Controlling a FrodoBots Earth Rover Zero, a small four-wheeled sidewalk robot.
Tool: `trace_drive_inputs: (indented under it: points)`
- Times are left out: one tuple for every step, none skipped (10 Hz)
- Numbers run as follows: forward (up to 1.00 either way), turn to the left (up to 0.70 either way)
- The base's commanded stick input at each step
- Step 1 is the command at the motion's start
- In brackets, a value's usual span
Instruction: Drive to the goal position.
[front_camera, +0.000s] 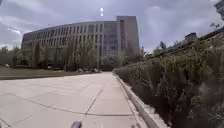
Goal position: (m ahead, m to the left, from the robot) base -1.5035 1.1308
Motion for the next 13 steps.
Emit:
trace_drive_inputs:
  points:
    - [0.0,0.0]
    - [-0.06,0.0]
    - [-0.19,0.0]
    - [-0.37,0.0]
    - [-0.68,0.0]
    - [-0.68,0.0]
    - [-0.68,0.0]
    - [-0.3,0.0]
    - [0.0,0.0]
    - [0.0,0.0]
    - [0.0,0.0]
    - [0.0,0.0]
    - [0.0,0.0]
